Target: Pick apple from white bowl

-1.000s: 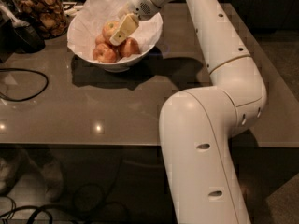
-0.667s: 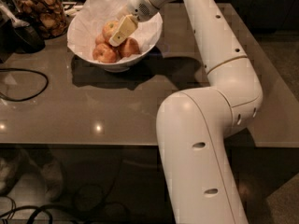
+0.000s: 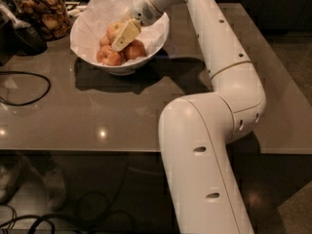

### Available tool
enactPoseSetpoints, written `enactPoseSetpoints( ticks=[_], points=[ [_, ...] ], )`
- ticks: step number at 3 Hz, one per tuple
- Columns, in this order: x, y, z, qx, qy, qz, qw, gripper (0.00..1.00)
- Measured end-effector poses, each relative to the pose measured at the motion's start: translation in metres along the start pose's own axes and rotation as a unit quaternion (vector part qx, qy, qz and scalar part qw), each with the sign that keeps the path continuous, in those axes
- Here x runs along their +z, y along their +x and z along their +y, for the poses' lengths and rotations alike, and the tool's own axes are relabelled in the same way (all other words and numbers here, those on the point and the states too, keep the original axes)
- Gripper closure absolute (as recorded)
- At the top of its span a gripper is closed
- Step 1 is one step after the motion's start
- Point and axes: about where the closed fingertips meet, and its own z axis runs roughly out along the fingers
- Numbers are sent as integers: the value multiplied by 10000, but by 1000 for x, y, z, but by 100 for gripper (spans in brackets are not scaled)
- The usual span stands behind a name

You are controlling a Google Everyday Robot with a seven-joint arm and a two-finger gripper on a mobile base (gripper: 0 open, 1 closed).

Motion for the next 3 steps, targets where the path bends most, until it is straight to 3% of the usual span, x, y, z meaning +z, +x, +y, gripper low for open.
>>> enactPoseSetpoints(
  ticks=[1,3],
  points=[
    [4,3,-1,35,-35,-18,10000,42],
    [4,3,-1,35,-35,-19,10000,88]
  ],
)
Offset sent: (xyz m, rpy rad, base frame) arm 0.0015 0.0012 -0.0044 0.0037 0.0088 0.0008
